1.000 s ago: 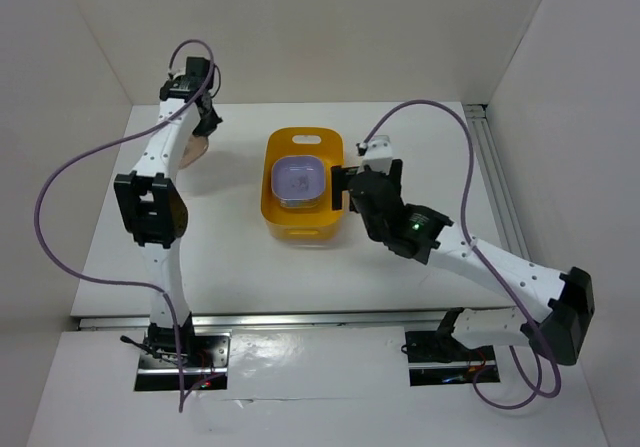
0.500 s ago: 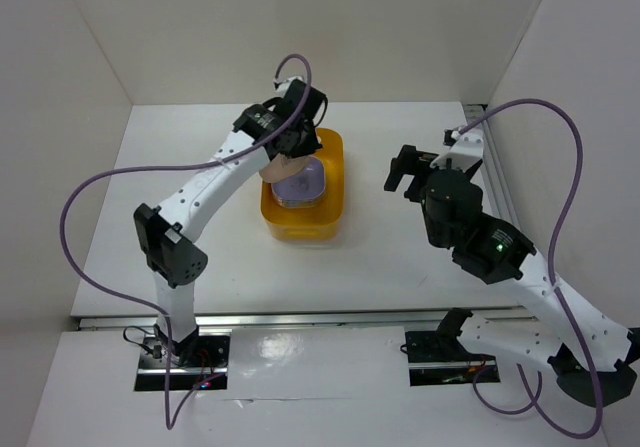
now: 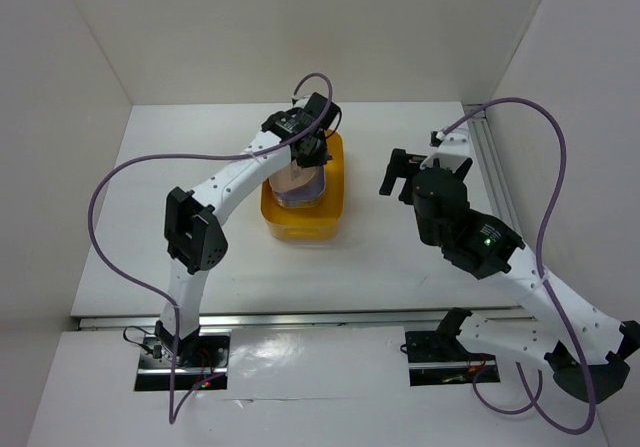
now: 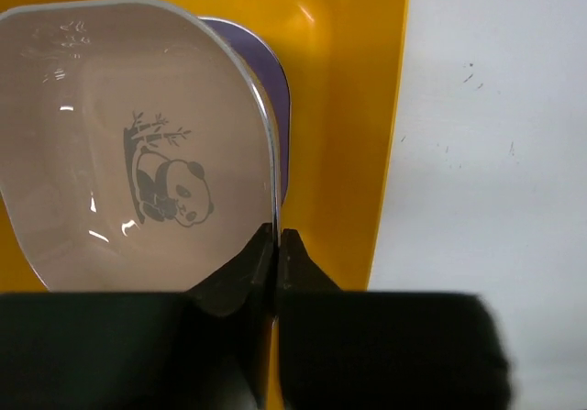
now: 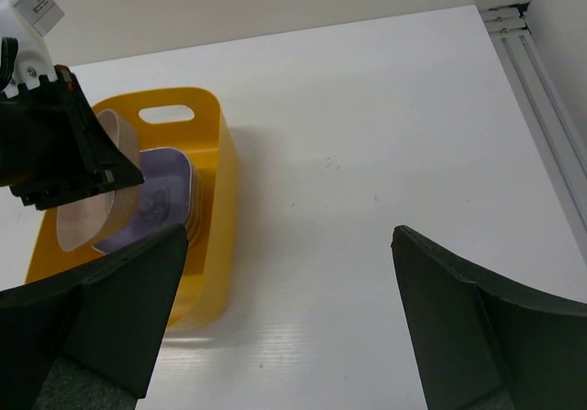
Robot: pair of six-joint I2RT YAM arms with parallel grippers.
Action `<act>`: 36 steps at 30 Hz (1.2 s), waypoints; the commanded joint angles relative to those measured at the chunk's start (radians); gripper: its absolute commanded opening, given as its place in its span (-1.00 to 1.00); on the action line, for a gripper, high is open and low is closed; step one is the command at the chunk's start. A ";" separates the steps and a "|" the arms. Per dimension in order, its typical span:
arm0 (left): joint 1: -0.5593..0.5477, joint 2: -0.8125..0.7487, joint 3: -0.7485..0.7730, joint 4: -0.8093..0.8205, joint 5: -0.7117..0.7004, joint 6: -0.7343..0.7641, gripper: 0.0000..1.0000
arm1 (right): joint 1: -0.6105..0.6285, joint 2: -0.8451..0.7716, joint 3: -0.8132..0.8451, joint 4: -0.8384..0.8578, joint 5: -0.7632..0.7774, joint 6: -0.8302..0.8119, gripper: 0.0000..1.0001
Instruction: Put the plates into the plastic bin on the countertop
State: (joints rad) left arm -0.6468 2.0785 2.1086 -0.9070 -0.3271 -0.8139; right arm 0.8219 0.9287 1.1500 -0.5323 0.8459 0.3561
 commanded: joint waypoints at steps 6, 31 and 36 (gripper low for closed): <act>0.026 0.026 0.025 0.057 0.016 0.059 0.63 | -0.004 0.018 -0.021 0.038 -0.041 0.011 0.99; -0.152 -1.181 -0.860 -0.006 -0.305 0.038 1.00 | -0.032 -0.083 0.070 -0.284 -0.079 0.093 0.99; -0.143 -1.362 -1.001 -0.098 -0.360 -0.059 1.00 | -0.032 -0.226 -0.038 -0.259 -0.117 0.093 0.99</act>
State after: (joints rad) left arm -0.7940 0.7715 1.1347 -0.9493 -0.6296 -0.7956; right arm 0.7975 0.7815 1.1496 -0.7559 0.7433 0.4313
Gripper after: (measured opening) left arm 0.997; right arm 0.994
